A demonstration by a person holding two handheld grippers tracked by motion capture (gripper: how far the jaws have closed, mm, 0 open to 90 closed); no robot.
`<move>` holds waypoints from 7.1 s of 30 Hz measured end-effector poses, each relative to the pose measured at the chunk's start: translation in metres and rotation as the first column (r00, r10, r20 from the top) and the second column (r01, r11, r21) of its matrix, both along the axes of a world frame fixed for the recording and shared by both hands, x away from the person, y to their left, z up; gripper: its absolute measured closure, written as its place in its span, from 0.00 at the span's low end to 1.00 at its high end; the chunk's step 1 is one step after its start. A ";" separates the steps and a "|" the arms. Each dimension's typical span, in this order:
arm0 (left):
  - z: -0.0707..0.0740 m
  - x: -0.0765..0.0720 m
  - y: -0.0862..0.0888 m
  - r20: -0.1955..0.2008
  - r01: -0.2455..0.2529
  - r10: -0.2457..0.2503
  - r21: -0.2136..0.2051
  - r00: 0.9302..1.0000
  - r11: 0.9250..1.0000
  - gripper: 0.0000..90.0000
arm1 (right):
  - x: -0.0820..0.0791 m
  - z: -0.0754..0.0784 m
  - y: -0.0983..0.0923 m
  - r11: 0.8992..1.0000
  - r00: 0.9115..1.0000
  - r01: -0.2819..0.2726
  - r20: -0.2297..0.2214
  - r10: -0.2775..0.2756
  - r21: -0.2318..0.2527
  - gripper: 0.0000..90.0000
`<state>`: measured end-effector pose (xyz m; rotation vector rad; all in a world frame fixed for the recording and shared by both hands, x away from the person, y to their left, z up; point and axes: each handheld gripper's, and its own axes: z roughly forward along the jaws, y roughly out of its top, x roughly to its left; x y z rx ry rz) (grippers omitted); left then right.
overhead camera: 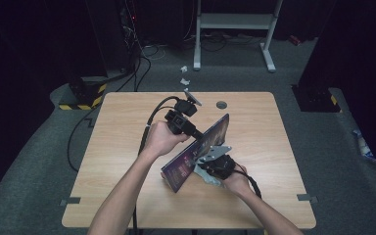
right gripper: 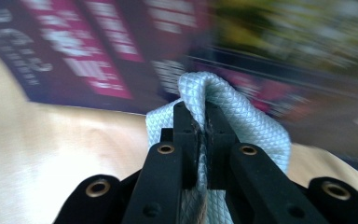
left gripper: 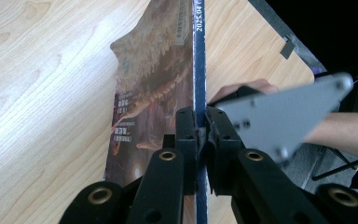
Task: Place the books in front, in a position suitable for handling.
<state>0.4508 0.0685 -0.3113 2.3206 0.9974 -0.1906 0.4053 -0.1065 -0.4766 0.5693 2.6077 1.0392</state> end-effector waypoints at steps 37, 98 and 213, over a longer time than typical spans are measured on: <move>0.005 0.002 -0.004 0.020 -0.030 0.029 0.012 0.999 0.999 0.94 | -0.017 0.031 0.012 0.998 0.996 -0.048 0.075 0.046 0.033 0.95; 0.000 0.006 -0.013 0.050 -0.092 0.088 0.072 0.995 0.993 0.94 | -0.029 0.111 0.015 0.993 0.998 -0.006 0.065 -0.002 0.117 0.95; 0.005 0.031 -0.005 0.011 -0.183 0.183 -0.022 0.983 0.983 0.94 | -0.034 0.032 0.047 0.990 0.990 -0.143 -0.009 0.143 -0.017 0.95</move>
